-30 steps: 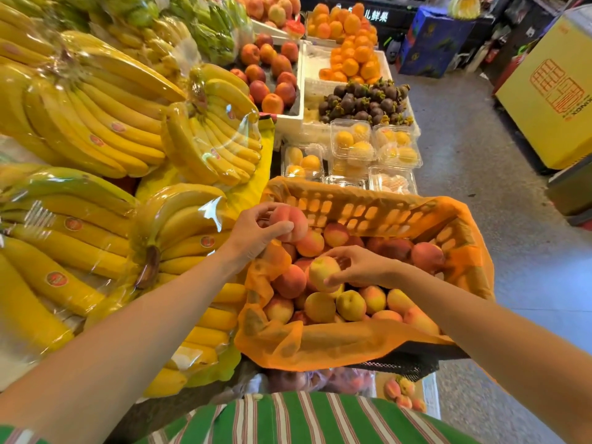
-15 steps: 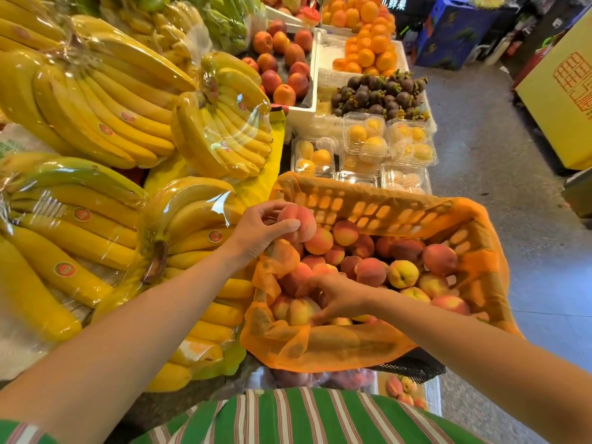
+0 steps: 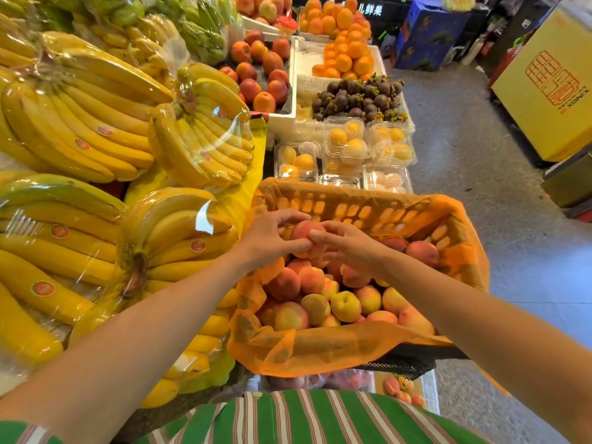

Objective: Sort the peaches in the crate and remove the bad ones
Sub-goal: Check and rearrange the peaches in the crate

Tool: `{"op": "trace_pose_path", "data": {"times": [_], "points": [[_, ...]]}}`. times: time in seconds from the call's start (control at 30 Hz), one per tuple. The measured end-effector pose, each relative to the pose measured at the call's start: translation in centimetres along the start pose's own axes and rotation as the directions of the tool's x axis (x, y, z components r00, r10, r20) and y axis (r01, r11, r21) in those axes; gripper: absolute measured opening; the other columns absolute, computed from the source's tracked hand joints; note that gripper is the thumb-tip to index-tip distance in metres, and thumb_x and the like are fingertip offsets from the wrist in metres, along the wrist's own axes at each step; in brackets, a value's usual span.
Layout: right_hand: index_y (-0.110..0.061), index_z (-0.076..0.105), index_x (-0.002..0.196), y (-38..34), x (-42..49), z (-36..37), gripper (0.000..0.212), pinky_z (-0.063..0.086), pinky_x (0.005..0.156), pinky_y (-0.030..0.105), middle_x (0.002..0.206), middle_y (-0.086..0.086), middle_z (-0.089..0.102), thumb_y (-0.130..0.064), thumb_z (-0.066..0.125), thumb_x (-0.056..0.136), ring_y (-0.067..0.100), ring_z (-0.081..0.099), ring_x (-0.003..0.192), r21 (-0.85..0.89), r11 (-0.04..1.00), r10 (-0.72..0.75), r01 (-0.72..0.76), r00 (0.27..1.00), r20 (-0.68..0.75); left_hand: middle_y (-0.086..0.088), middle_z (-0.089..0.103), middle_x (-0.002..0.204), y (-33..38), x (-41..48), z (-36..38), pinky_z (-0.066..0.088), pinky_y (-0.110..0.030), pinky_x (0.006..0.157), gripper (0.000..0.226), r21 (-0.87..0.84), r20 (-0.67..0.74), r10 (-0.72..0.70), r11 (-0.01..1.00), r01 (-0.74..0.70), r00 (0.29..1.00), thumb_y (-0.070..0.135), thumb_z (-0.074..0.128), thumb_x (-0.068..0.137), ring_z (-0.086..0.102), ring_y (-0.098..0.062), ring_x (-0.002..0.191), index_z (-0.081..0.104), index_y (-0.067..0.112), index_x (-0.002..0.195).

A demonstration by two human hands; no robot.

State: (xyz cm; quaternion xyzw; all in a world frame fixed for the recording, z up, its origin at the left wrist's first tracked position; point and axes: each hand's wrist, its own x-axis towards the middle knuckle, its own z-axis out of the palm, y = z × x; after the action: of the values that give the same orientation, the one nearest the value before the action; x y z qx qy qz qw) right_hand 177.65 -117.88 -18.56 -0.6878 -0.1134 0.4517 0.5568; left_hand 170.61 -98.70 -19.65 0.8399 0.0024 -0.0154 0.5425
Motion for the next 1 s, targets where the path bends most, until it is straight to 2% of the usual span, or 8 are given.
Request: {"op": "trace_pose_path", "data": {"times": [0.13,0.23,0.37,0.6,0.67,0.8,0.9,1.0], "points": [[-0.014,0.055,0.125,0.9,1.5,-0.9,0.072,0.055,0.092,0.040,0.121,0.008,0.064,-0.048,0.081,0.068,0.020,0.066,0.106,-0.120,0.992,0.025,-0.045,0.985,-0.169,0.005,0.058,0.133,-1.6,0.7,-1.3,0.024,-0.049,0.113,0.054,0.279,-0.175,0.058,0.960,-0.007,0.983,0.065,0.051,0.070,0.033,-0.018,0.138,0.067,0.032,0.110],[-0.017,0.060,0.120,1.5,2.6,-0.4,0.056,0.050,0.073,0.022,0.109,0.000,0.060,-0.039,0.081,0.073,0.012,0.060,0.095,-0.380,0.923,-0.012,-0.062,0.982,-0.190,0.002,0.040,0.150,-3.0,0.9,-2.3,0.013,-0.054,0.116,0.055,0.398,-0.204,0.054,0.917,0.032,0.978,0.056,0.045,0.076,0.019,-0.022,0.145,0.062,0.030,0.121],[-0.018,0.064,0.113,2.5,4.4,1.1,0.049,0.037,0.064,0.018,0.096,-0.005,0.055,-0.040,0.082,0.073,0.010,0.051,0.087,-0.697,0.717,-0.173,0.020,0.974,-0.150,0.000,0.020,0.159,-4.9,0.8,-2.2,0.016,-0.052,0.118,0.056,0.442,-0.103,0.090,0.896,-0.035,0.991,0.041,0.051,0.082,0.009,-0.022,0.148,0.049,0.026,0.136],[-0.011,0.062,0.105,4.1,6.9,2.6,0.056,0.047,0.075,0.035,0.100,0.005,0.064,-0.052,0.078,0.070,0.019,0.057,0.091,-0.796,0.603,-0.349,0.056,0.915,-0.200,0.002,0.012,0.161,-5.8,0.9,-1.9,0.010,-0.039,0.117,0.056,0.424,-0.092,0.094,0.904,-0.046,0.991,0.037,0.053,0.084,0.001,-0.019,0.149,0.047,0.024,0.138],[-0.012,0.060,0.105,3.8,7.4,2.9,0.055,0.043,0.071,0.031,0.100,0.005,0.061,-0.053,0.076,0.072,0.020,0.055,0.092,-0.826,0.562,-0.345,0.051,0.921,-0.178,0.002,0.013,0.160,-5.7,0.9,-1.9,0.010,-0.038,0.116,0.054,0.419,-0.092,0.095,0.906,-0.048,0.991,0.036,0.053,0.084,0.002,-0.020,0.149,0.049,0.024,0.137],[-0.015,0.061,0.120,2.9,8.4,2.8,0.059,0.047,0.081,0.037,0.109,0.010,0.057,-0.044,0.078,0.072,0.026,0.054,0.101,-0.896,0.437,-0.214,0.077,0.977,-0.021,0.000,0.017,0.159,-5.7,1.0,-2.1,0.011,-0.034,0.115,0.051,0.413,-0.098,0.109,0.909,-0.059,0.989,0.035,0.053,0.084,0.006,-0.020,0.148,0.052,0.024,0.134],[-0.013,0.067,0.113,2.2,9.0,2.3,0.054,0.048,0.075,0.036,0.104,0.008,0.065,-0.042,0.081,0.070,0.024,0.060,0.096,-0.855,0.514,-0.237,0.071,0.970,-0.062,0.000,0.020,0.158,-5.5,1.0,-2.3,0.014,-0.034,0.116,0.049,0.400,-0.100,0.118,0.914,-0.069,0.988,0.032,0.053,0.085,0.010,-0.018,0.148,0.053,0.023,0.133],[-0.011,0.066,0.115,1.7,9.2,1.7,0.054,0.044,0.071,0.025,0.104,0.002,0.068,-0.042,0.080,0.072,0.013,0.059,0.089,-0.727,0.687,-0.284,0.009,0.924,-0.257,0.001,0.022,0.158,-5.5,1.0,-2.8,0.016,-0.037,0.118,0.050,0.392,-0.093,0.138,0.915,-0.091,0.986,0.030,0.053,0.086,0.012,-0.018,0.147,0.050,0.021,0.135]]}}
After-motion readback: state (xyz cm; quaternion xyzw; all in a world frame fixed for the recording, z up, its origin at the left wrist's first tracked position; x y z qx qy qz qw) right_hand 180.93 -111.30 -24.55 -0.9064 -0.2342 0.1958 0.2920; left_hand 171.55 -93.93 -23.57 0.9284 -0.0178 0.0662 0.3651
